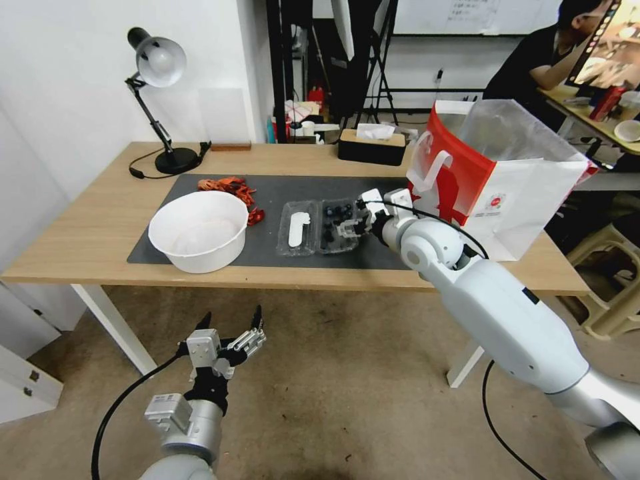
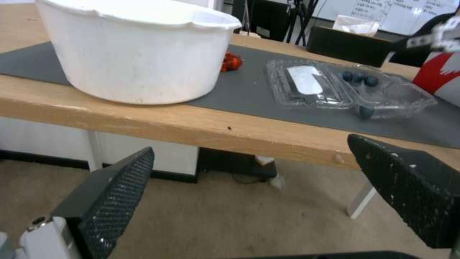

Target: Close the takeout container lid, then place the container into the takeout bag.

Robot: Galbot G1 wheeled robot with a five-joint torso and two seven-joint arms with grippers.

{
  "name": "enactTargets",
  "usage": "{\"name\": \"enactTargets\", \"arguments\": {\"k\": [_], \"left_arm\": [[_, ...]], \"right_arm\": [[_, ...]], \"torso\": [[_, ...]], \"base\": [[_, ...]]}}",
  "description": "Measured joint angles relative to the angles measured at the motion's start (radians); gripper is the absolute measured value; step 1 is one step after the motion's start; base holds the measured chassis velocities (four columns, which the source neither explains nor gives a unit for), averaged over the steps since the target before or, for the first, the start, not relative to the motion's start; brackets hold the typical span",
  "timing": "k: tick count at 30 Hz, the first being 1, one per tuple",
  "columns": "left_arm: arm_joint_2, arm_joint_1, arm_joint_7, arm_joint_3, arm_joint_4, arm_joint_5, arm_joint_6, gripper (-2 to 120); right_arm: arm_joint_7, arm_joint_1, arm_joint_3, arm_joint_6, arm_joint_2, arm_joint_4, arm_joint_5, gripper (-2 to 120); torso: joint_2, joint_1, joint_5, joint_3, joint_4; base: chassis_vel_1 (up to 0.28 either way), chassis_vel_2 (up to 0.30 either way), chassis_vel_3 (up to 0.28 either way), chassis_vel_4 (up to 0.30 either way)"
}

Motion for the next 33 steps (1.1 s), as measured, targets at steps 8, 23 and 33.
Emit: {"name": "enactTargets", "arguments": {"k": [8, 23, 33], "left_arm": [[-0.002, 0.001, -0.001, 0.003, -0.003, -0.001, -0.006, 100], [0.005, -0.001, -0.002, 0.021, -0.012, -0.022, -0.009, 100], [0.019, -0.019, -0.007, 0.033, -0.001, -0.047, -0.005, 100]], "right_arm": [[-0.008, -0.098, 0.082, 0.122, -0.005, 0.102, -0.019, 100], [-0.147, -0.698, 0.371, 0.64, 0.014, 0.361, -0.246, 100], [-0.177, -0.993, 0.474, 0.862, 0.103, 0.418, -0.371, 100]], "torso": [[0.0, 0.0, 0.0, 0.0, 0.0001], [0.0, 0.0, 0.0001, 0.0, -0.0001], [0.0, 0.0, -0.0001, 0.0, 0.0001]], "base": [[0.0, 0.0, 0.0, 0.0], [0.0, 0.0, 0.0, 0.0], [0.0, 0.0, 0.0, 0.0]]}}
